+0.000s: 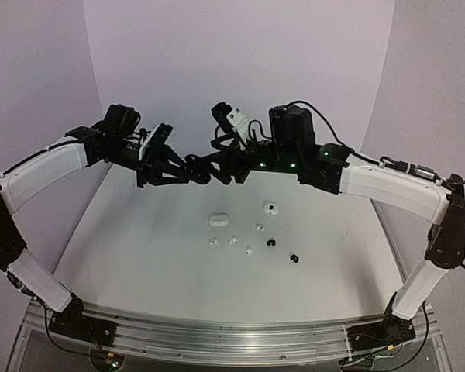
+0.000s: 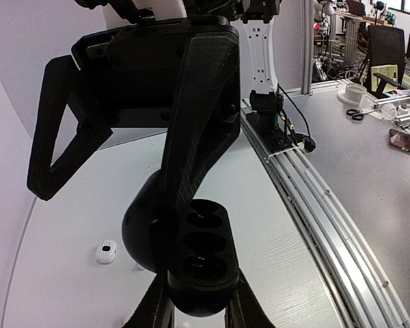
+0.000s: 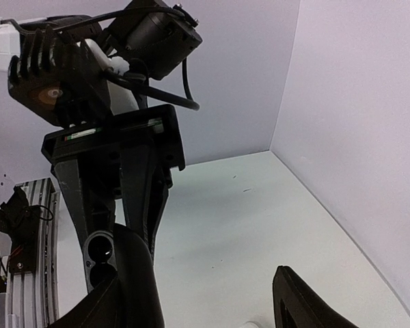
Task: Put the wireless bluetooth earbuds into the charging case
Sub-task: Open the charging case, then pick up the right earbud from the center of the board.
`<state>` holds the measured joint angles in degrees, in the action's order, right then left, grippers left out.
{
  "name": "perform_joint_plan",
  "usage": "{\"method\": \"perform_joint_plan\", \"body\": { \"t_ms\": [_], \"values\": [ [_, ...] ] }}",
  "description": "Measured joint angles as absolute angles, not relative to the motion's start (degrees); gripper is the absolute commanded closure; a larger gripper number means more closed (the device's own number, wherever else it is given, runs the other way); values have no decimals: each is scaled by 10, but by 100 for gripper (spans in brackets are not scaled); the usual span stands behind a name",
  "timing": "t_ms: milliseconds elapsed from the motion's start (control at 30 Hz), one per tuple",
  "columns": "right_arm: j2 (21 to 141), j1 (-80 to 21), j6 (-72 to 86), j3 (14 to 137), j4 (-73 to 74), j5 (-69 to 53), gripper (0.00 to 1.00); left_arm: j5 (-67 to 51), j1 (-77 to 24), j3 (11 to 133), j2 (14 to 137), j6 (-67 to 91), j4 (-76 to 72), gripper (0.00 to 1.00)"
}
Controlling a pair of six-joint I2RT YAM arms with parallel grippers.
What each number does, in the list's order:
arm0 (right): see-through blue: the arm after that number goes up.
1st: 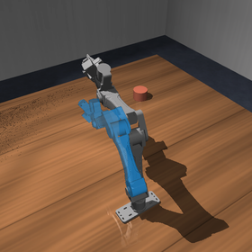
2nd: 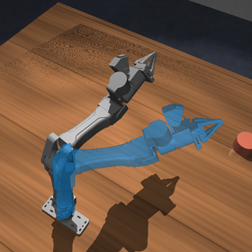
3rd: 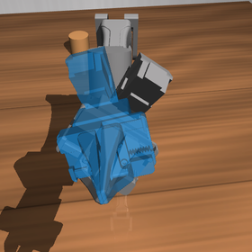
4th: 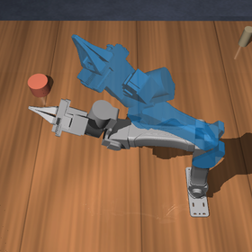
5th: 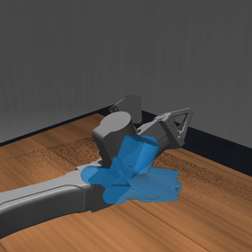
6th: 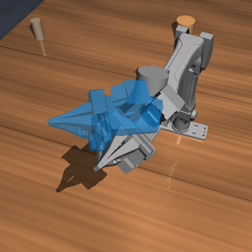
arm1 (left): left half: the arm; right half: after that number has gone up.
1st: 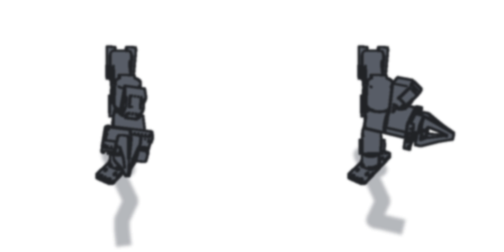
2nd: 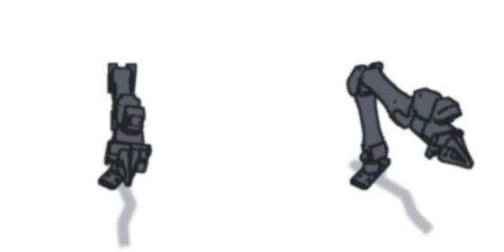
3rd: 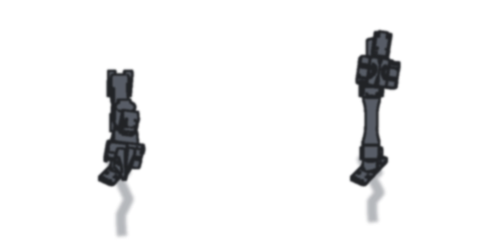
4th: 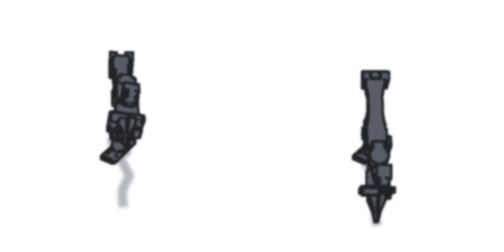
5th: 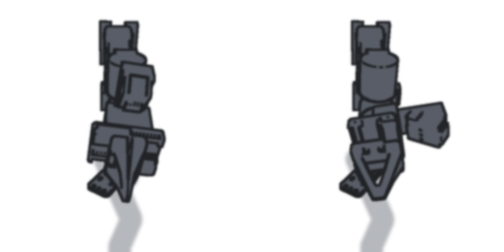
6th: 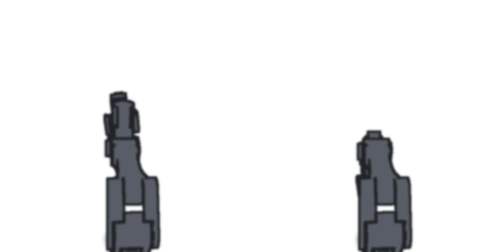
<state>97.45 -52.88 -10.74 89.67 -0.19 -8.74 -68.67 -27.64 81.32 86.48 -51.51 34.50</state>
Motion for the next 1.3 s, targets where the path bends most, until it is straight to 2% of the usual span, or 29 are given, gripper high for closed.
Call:
{"method": "perform_joint_plan", "body": {
  "t_ms": [267, 867, 1067, 1300],
  "values": [
    [979, -519, -86, 898, -1, -118, 26, -746, -272, 813, 886, -416, 346, 100],
    [981, -494, -4, 955, -9, -179, 17, -780, -268, 808, 894, -282, 317, 100],
    [917, -431, 82, 896, 3, -137, 17, -766, -248, 761, 893, -161, 208, 100],
    [853, -340, 134, 806, 158, 3, 19, -744, -242, 737, 889, -112, 126, 100]
  ]
}}
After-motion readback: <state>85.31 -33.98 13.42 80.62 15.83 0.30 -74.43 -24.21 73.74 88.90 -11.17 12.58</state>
